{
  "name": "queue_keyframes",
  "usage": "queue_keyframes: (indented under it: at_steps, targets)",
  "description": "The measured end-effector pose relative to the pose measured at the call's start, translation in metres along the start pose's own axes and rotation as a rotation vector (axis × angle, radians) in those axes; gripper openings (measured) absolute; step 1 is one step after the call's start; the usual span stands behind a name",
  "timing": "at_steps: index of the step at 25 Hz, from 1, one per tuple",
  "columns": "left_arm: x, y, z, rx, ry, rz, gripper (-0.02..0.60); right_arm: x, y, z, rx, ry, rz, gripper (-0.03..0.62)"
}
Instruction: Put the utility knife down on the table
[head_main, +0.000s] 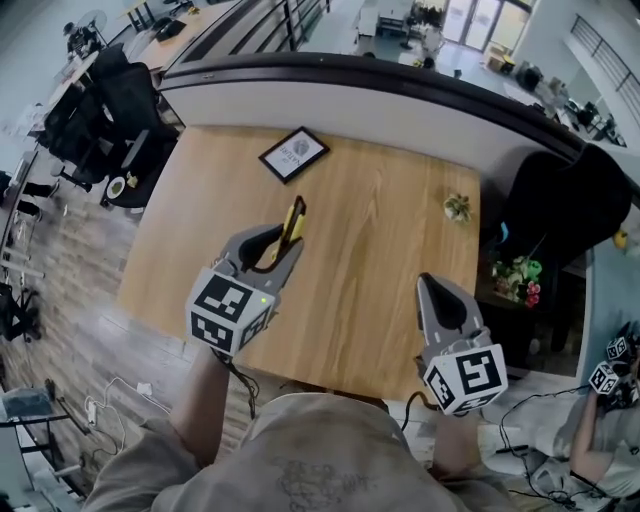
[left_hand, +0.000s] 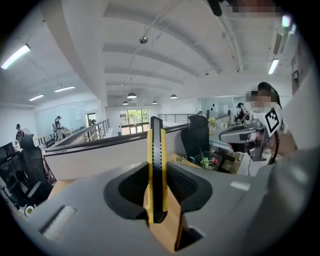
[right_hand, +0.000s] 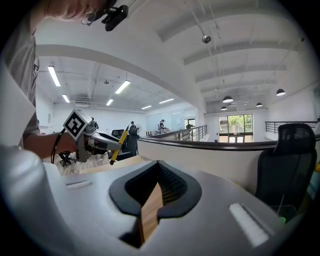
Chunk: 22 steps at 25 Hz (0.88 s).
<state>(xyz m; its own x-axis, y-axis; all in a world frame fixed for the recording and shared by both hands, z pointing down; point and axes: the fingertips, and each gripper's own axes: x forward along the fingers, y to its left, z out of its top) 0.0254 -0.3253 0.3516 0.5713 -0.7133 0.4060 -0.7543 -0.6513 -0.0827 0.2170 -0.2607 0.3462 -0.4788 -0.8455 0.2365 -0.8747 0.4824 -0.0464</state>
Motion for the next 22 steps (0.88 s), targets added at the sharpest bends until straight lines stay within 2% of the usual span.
queue_keyframes:
  at_steps: [2, 5, 7, 13, 17, 22]
  targets:
    - [0.019, 0.011, -0.008, 0.018, 0.031, -0.007, 0.110, 0.014, -0.002, -0.009, 0.021, 0.015, 0.000, 0.009]
    - [0.049, 0.025, -0.021, 0.063, 0.080, -0.008, 0.110, 0.036, -0.006, -0.019, 0.144, 0.016, 0.037, 0.011]
    - [0.070, 0.031, -0.032, 0.091, 0.118, -0.014, 0.110, 0.049, -0.012, -0.026, 0.188, 0.014, 0.037, 0.011]
    - [0.128, 0.040, -0.083, 0.134, 0.232, -0.054, 0.110, 0.078, -0.026, -0.048, 0.219, 0.032, 0.000, 0.011]
    - [0.160, 0.041, -0.127, 0.099, 0.318, -0.104, 0.110, 0.097, -0.025, -0.066, 0.229, 0.064, 0.006, 0.011]
    - [0.194, 0.044, -0.191, 0.093, 0.447, -0.141, 0.110, 0.119, -0.022, -0.092, 0.244, 0.120, 0.017, 0.011]
